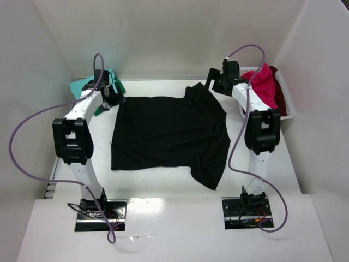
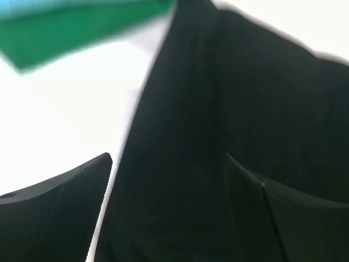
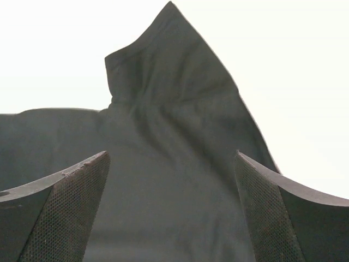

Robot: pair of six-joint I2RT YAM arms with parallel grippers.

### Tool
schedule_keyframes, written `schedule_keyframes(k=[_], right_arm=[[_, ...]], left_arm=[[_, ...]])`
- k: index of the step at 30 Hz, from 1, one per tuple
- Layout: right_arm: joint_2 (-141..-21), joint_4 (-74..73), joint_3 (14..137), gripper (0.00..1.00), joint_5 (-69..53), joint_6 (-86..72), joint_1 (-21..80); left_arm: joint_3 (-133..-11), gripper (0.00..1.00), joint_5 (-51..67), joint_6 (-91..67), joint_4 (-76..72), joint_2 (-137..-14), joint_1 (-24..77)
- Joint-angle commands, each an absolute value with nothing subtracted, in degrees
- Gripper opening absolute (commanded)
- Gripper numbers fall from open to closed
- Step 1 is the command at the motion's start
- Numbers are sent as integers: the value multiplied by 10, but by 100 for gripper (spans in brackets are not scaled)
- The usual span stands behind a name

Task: Fold and stack the t-shirts
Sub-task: Flatten out the tshirt, then grap the side of the flattened tshirt furthest away from the robot with both arms

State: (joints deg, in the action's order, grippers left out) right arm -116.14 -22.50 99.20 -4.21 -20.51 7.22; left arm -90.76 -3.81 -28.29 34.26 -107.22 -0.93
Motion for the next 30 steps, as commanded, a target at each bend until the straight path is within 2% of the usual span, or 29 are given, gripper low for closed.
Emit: schedule_keyframes(k=[1,3,8,17,30], right_arm=[[-1226,-211,1078,96,-19,-172,69],[-1265,-203,1106,92,-11,-165,69],[-1345,-195,1188,92,-18,-120,69],[-1482,-230,1375,91,71,-63,79],[-1545,-236,1410,89,-6,-22,90]], left_arm=[[-953,90,-62,-230,254,-1130,-24],[-958,90,-54,-230,216,-1160,-29],[-1022,90,-16,-241,211,-1232,-51],[-1090,89,55,-229,185,-1293,-68],[-1148,89,90,-229,202,-1354,-68]])
